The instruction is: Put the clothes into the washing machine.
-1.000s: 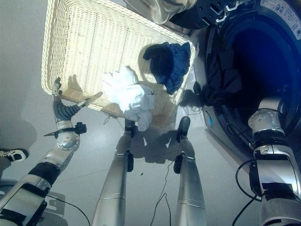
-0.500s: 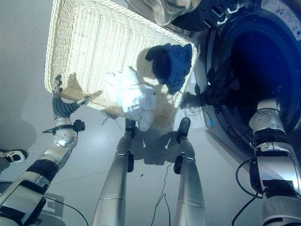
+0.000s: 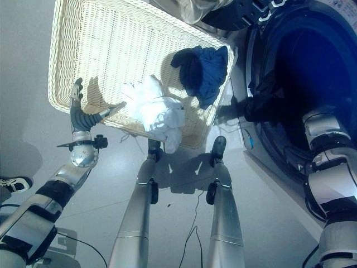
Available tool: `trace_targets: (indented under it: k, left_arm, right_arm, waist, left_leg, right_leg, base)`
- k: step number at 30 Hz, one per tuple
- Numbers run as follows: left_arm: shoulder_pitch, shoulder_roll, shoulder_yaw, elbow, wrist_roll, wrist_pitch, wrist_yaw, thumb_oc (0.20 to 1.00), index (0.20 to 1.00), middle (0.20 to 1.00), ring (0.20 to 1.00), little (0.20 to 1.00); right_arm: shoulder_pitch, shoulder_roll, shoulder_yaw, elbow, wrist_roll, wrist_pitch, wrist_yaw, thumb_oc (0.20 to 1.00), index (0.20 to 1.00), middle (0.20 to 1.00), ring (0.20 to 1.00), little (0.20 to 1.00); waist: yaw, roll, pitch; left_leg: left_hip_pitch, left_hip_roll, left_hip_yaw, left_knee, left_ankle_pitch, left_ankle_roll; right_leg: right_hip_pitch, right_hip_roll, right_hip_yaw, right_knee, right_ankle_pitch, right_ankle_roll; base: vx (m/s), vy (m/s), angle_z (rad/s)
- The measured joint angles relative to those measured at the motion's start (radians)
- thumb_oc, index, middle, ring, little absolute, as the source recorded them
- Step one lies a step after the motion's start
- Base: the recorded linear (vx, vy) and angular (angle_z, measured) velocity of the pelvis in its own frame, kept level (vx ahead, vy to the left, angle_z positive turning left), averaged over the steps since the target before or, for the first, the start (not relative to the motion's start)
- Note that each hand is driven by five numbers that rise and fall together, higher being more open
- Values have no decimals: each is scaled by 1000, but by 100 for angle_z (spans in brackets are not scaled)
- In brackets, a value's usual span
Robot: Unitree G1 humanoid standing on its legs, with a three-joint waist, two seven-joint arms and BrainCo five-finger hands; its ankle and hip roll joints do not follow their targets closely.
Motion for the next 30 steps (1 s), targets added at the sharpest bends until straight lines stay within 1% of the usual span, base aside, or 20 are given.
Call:
trace_targets:
  k: [2,3,5,8,10,12,18,23,24,26,27,28,29,30]
  left_arm:
    - [-8,0,1,0,-10,0,-4,1000,1000,1000,1000,1000]
    - [-9,1,1,0,-11,0,-4,1000,1000,1000,1000,1000]
    - [-10,1,1,0,-11,0,-5,1000,1000,1000,1000,1000]
    - [-11,2,1,0,-19,3,-6,1000,1000,1000,1000,1000]
    - [-26,3,1,0,-19,13,-8,1000,1000,1000,1000,1000]
    - [-28,3,1,0,-19,16,-9,1000,1000,1000,1000,1000]
    - [-34,4,3,-2,-18,16,-27,1000,1000,1000,1000,1000]
    - [-29,2,4,-4,-18,16,-29,1000,1000,1000,1000,1000]
    - [-29,1,4,-4,-18,16,-29,1000,1000,1000,1000,1000]
    - [-29,1,6,-4,-17,16,-29,1000,1000,1000,1000,1000]
    - [-27,0,9,-4,-15,16,-29,1000,1000,1000,1000,1000]
    - [-24,-4,14,-4,-9,16,-26,1000,1000,1000,1000,1000]
    - [-22,-7,15,-5,-6,16,-23,1000,1000,1000,1000,1000]
    - [-17,-10,15,-5,-4,16,-18,1000,1000,1000,1000,1000]
  right_arm:
    - [-13,-14,18,-28,-86,45,43,1000,1000,1000,1000,1000]
    - [-18,-15,18,-28,-101,50,50,1000,1000,1000,1000,1000]
    - [-23,-19,21,-29,-154,59,96,1000,1000,1000,1000,1000]
    - [-23,-24,22,-39,-192,57,158,1000,1000,1000,1000,1000]
    - [-24,-30,61,-63,-196,38,220,1000,1000,1000,1000,1000]
    - [-26,-31,61,-80,-196,18,245,1000,1000,1000,1000,1000]
    - [-28,-33,94,-134,-227,-5,329,1000,1000,1000,1000,1000]
    - [-14,-33,80,-162,-201,-28,335,1000,1000,1000,1000,1000]
    - [3,-33,52,-183,-182,-31,317,1000,1000,1000,1000,1000]
    - [16,-32,38,-187,-160,-33,283,1000,1000,1000,1000,1000]
    - [29,-31,15,-190,-141,-36,259,1000,1000,1000,1000,1000]
    - [64,-28,-56,-210,-120,-54,226,1000,1000,1000,1000,1000]
    - [84,-27,-86,-219,-95,-71,212,1000,1000,1000,1000,1000]
    - [109,-19,-117,-227,-32,-108,209,1000,1000,1000,1000,1000]
  waist:
    - [0,0,0]
    - [0,0,0]
    - [2,0,0]
    - [3,0,0]
    - [1,0,0]
    - [1,0,0]
    - [2,0,0]
    - [0,0,0]
    - [0,0,0]
    - [0,0,0]
    - [-1,0,0]
    - [-2,0,0]
    - [-1,0,0]
    - [-3,0,0]
  left_leg:
    - [0,2,-3,-3,1,-1]
    - [0,2,-4,-3,1,-1]
    - [0,2,-6,-3,2,-2]
    - [0,1,-6,-5,2,-2]
    - [0,2,-8,-5,2,-2]
    - [0,2,-8,-5,2,-2]
    - [0,2,-10,-5,2,-2]
    - [0,2,-10,-5,2,-2]
    - [0,2,-10,-5,2,-2]
    - [0,2,-10,-6,2,-2]
    - [0,2,-10,-5,2,-2]
    - [0,2,-10,-6,2,-2]
    - [0,2,-10,-6,2,-2]
    - [0,2,-10,-6,2,-2]
  right_leg:
    - [1,1,-4,-2,1,-5]
    - [1,1,-5,-1,1,-6]
    - [2,1,-7,-1,0,-7]
    - [2,0,-8,-1,-2,-7]
    - [2,0,-9,1,-3,-8]
    - [2,1,-10,2,-3,-8]
    - [2,0,-11,3,-4,-8]
    - [2,0,-12,3,-5,-8]
    - [2,0,-12,3,-5,-8]
    - [2,0,-12,3,-5,-8]
    - [2,0,-11,3,-5,-8]
    - [2,0,-11,3,-5,-8]
    - [2,0,-11,3,-5,-8]
    - [2,0,-11,3,-5,-8]
  base:
    - [-7,-18,1]
    - [0,0,0]
    - [0,0,0]
    - [0,0,0]
    - [0,0,0]
    - [0,0,0]
    - [0,0,0]
    - [0,0,0]
    - [0,0,0]
    - [0,0,0]
    - [-7,33,0]
    - [-7,38,0]
    - [-9,54,0]
    - [-8,46,0]
